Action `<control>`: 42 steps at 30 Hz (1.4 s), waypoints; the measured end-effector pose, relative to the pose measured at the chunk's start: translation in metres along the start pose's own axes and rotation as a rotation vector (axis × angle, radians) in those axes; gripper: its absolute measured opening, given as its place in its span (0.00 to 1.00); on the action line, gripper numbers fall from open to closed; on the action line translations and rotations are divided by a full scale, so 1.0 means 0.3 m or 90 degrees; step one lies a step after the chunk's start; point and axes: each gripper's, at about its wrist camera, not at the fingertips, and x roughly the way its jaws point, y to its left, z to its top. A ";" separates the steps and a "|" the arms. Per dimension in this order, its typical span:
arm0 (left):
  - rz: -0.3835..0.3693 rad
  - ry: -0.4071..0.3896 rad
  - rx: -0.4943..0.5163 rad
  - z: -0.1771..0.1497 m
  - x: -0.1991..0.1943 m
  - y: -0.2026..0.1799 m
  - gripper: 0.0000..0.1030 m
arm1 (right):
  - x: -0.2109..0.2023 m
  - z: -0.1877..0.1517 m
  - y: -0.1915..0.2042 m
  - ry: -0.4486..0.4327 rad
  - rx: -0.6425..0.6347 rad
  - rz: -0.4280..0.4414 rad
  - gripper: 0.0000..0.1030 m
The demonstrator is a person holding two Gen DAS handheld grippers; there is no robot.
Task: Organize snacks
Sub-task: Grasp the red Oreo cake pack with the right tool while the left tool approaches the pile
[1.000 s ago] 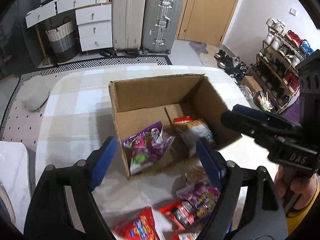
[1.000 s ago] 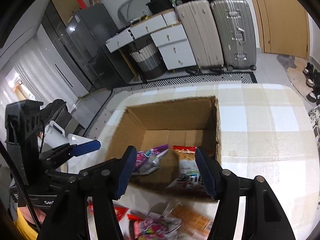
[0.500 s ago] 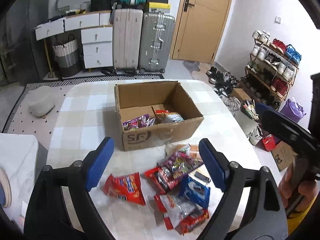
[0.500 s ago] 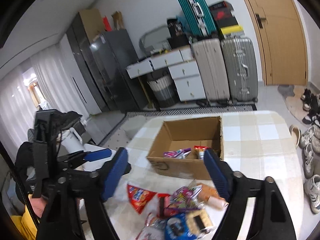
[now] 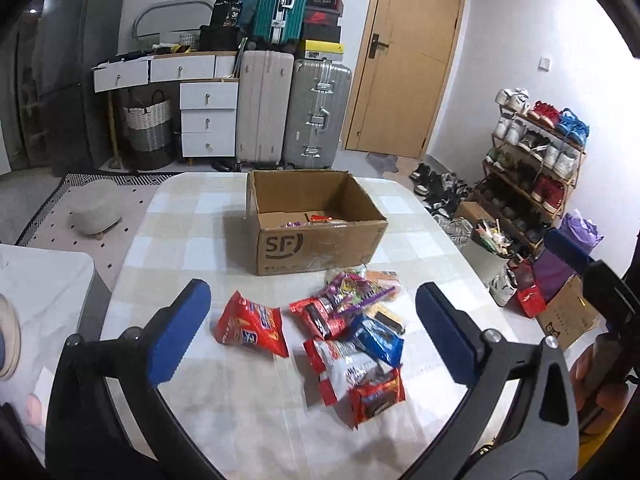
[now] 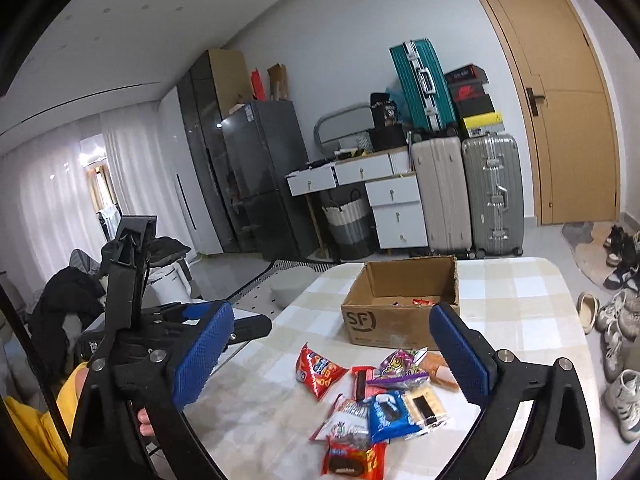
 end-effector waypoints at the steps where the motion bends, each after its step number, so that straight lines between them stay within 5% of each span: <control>1: -0.002 0.003 0.000 -0.016 -0.008 0.003 0.99 | -0.017 -0.016 0.009 -0.003 -0.002 0.000 0.97; 8: -0.014 0.057 -0.008 -0.171 -0.012 0.007 0.99 | -0.078 -0.116 0.020 -0.013 -0.002 -0.017 0.97; 13: -0.022 0.101 -0.015 -0.230 0.104 0.019 0.99 | -0.075 -0.197 -0.007 -0.010 0.003 -0.018 0.97; 28: -0.021 0.169 -0.046 -0.344 0.386 0.093 0.99 | 0.231 -0.514 -0.113 0.196 0.075 -0.013 0.97; 37: -0.011 0.200 -0.072 -0.403 0.489 0.161 0.99 | 0.419 -0.596 -0.119 0.301 0.063 -0.029 0.97; 39: -0.012 0.204 -0.073 -0.407 0.503 0.168 0.99 | 0.446 -0.603 -0.118 0.312 0.056 -0.040 0.94; 42: -0.015 0.210 -0.075 -0.413 0.531 0.177 0.99 | 0.471 -0.616 -0.123 0.330 0.062 -0.043 0.75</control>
